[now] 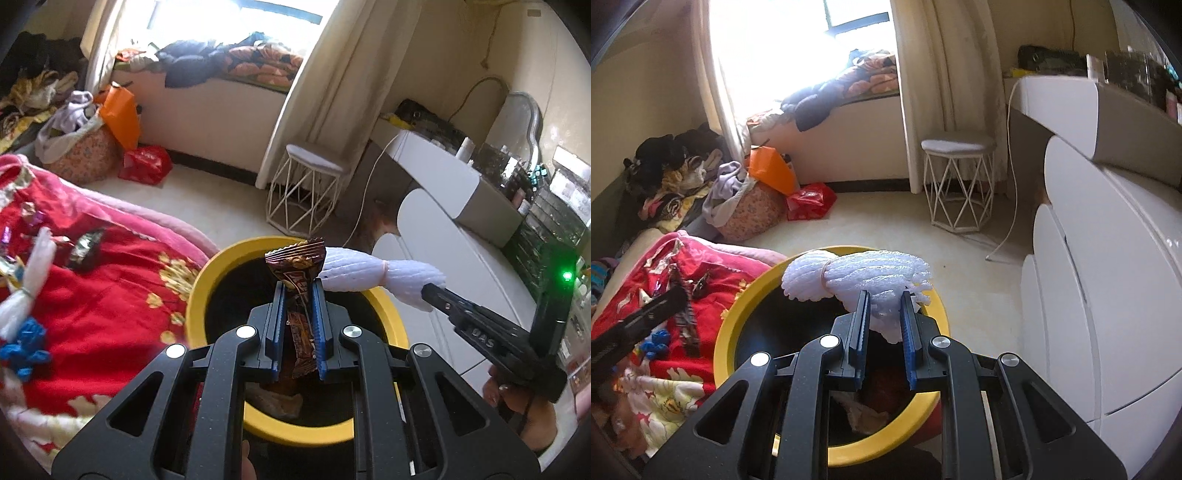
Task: Collect trash
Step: 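Open both tools to drop the wrapper and foam into the bin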
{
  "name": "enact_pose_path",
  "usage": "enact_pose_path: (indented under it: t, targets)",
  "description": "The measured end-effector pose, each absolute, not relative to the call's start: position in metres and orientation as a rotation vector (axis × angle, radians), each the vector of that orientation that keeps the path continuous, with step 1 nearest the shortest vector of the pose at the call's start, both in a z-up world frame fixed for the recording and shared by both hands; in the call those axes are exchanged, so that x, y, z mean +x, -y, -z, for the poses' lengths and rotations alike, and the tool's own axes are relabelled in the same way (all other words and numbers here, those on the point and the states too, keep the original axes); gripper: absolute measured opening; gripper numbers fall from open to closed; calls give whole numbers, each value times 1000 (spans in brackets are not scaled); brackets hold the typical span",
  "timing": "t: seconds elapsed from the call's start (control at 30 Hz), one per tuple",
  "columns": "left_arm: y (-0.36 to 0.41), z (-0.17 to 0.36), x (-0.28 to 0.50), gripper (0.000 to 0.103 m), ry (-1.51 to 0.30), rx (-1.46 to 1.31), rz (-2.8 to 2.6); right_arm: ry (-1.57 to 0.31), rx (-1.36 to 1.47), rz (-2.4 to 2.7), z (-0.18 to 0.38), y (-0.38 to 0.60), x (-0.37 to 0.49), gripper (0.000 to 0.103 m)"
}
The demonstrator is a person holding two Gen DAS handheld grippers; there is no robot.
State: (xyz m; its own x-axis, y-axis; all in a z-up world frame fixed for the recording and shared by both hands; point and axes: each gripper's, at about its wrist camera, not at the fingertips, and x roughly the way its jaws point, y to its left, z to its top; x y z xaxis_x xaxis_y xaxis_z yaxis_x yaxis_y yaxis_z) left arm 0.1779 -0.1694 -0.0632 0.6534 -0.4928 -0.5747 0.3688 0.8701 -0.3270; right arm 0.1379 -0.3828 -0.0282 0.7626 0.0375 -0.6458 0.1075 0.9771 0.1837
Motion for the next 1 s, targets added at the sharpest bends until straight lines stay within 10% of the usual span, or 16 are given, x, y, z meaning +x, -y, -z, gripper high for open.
enact_pose_path:
  t: [0.17,0.4,0.6,1.0]
  targets:
    - [177,79,192,12,-743,-185,493,-722,216,9,34,381,141,19]
    - [158,79,193,71,-741,-230,454,-724,200,-31,35,372,143,39]
    - [140,64,174,90,-680,-218,426,-689,203,-47,28,366,139,51]
    - [95,39,139,93,-608,-194,320,-632,218,-101,8,347,130,69]
